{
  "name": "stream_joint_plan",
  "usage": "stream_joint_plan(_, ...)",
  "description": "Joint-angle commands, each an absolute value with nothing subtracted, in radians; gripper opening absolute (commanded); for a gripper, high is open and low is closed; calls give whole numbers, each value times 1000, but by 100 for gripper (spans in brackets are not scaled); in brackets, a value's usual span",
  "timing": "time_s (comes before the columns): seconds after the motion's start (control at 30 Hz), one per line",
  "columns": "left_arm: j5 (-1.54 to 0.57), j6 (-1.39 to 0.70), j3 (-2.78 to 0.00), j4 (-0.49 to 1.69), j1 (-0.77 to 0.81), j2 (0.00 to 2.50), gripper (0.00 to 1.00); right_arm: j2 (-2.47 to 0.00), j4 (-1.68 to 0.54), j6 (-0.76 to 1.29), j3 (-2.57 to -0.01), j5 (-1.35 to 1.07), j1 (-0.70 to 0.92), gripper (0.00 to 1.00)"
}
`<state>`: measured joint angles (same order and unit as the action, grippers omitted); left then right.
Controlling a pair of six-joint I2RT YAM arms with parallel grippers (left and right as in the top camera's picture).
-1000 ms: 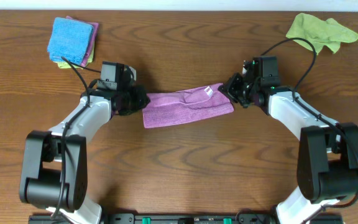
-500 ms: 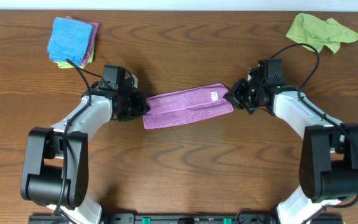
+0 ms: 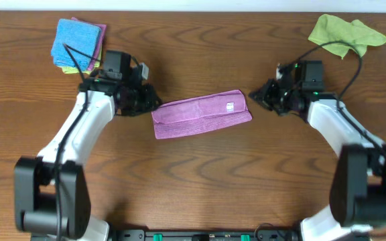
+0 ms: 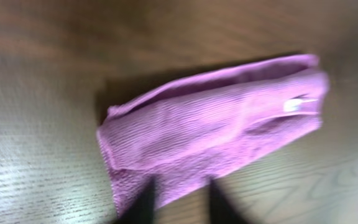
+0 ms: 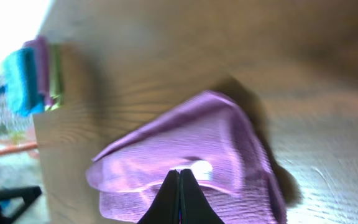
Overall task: Fold the cloth
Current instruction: 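Regrasp the folded cloth's ends with both grippers and press them down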
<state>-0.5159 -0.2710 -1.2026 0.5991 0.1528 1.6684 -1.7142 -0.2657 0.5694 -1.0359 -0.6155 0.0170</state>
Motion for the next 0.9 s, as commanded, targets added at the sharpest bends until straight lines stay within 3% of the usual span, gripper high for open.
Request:
stream_joint_plan(0.0, -452, -221, -1220, 625, 174, 1640, 6, -1589, -285, 391, -1057, -454, 91, 1)
stream_joint_plan(0.1, -253, -238, -1204, 645, 229, 1657, 6, -1587, -328, 387, -1057, -252, 172, 2)
stream_joint_plan(0.3, -111, -314, -1171, 609, 324, 1681, 6, -1695, -297, 388, -1057, -112, 264, 1)
stream_joint_plan(0.63, -105, -345, -1145, 583, 332, 1681, 6, -1878, -232, 392, -1057, -113, 277, 1)
stream_joint_plan(0.87, -105, -345, -1145, 586, 334, 1681, 6, -1924, -336, 393, -1056, -116, 291, 2)
